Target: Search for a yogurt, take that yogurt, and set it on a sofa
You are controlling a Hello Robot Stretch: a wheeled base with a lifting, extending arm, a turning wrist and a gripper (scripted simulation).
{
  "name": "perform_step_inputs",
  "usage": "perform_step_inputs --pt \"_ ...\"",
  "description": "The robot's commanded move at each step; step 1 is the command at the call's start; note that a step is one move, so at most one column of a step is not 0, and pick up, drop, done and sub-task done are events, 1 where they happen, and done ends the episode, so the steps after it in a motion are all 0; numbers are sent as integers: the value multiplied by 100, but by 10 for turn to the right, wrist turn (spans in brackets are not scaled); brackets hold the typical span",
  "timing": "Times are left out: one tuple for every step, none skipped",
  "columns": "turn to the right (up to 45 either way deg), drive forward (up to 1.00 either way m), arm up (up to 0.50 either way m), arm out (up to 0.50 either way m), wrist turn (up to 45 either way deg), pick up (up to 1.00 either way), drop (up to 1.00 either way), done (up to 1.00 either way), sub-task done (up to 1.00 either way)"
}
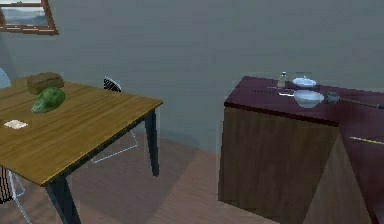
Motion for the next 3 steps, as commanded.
perform_step_inputs --pt "0 0 0 0 -450 0 0 0 0" --pt "0 0 0 0 -300 0 0 0 0" --pt "0 0 0 -18 0 0 0 0 0"
